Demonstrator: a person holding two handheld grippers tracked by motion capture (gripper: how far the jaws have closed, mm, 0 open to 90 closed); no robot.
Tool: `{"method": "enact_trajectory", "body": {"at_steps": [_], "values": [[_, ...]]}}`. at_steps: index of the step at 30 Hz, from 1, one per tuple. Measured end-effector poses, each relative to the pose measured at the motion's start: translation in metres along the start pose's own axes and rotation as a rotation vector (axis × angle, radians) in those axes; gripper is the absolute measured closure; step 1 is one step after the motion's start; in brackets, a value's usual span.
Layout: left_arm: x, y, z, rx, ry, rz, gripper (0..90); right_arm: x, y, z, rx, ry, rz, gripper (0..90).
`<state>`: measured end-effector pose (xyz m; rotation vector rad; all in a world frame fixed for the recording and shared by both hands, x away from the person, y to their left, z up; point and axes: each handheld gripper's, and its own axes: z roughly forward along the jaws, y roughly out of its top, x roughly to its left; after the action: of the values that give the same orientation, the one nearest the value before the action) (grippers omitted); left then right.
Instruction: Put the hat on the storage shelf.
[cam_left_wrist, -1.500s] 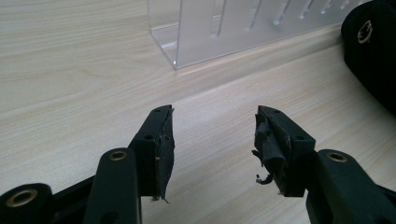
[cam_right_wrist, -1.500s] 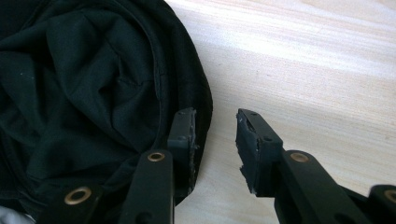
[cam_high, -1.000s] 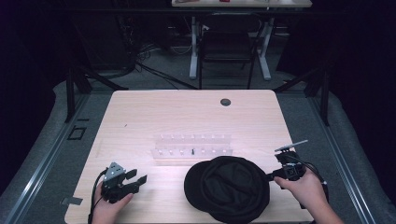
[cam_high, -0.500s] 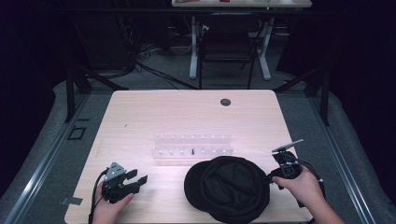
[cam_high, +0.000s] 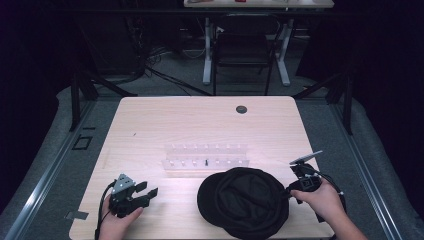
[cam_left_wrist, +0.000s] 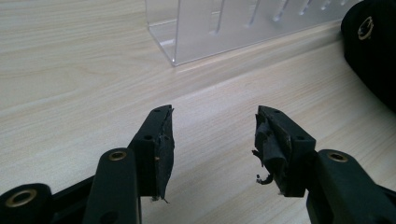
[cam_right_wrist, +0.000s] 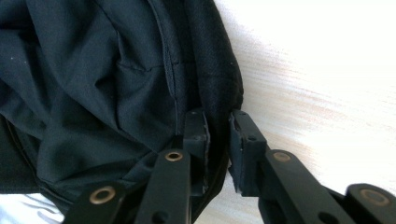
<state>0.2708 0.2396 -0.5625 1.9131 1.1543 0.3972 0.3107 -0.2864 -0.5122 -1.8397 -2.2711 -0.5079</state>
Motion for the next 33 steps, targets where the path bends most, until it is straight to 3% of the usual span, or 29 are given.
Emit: {"method": "enact_trajectory", "body": {"at_steps": [6,11,12,17,21,24,29,30,31,33], "values": [[0.0,0.0,0.0,0.001,-0.001,0.0,47.4,0.002,-0.001,-0.002,0.01,0.011,-0.006,86.8],[0.0,0.0,0.0,0.002,0.0,-0.001,47.4,0.003,-0.002,-0.004,0.018,0.008,-0.007,87.5],[0.0,0.0,0.0,-0.001,0.001,-0.004,47.4,0.004,-0.003,-0.004,-0.002,0.012,0.002,87.6],[0.0,0.0,0.001,-0.002,0.004,-0.005,47.4,0.005,-0.002,-0.007,0.033,0.01,-0.016,87.9],[0.0,0.0,0.001,-0.002,0.004,-0.006,47.4,0.004,-0.002,-0.009,0.018,0.039,0.021,88.1],[0.0,0.0,0.001,-0.003,0.003,-0.007,47.4,0.004,-0.002,-0.011,0.032,0.055,0.013,88.2],[0.0,0.0,0.0,-0.003,0.002,-0.009,47.4,0.006,-0.005,-0.019,-0.03,0.1,0.049,88.2],[0.0,0.0,0.0,-0.003,0.003,-0.01,47.4,0.005,-0.004,-0.023,0.003,0.102,0.015,88.3],[0.0,0.0,0.0,-0.004,0.004,-0.009,47.4,0.007,-0.005,-0.024,-0.021,0.109,0.037,88.3],[0.0,0.0,0.001,-0.004,0.005,-0.01,47.4,0.007,-0.005,-0.026,-0.026,0.129,0.035,88.4]]}}
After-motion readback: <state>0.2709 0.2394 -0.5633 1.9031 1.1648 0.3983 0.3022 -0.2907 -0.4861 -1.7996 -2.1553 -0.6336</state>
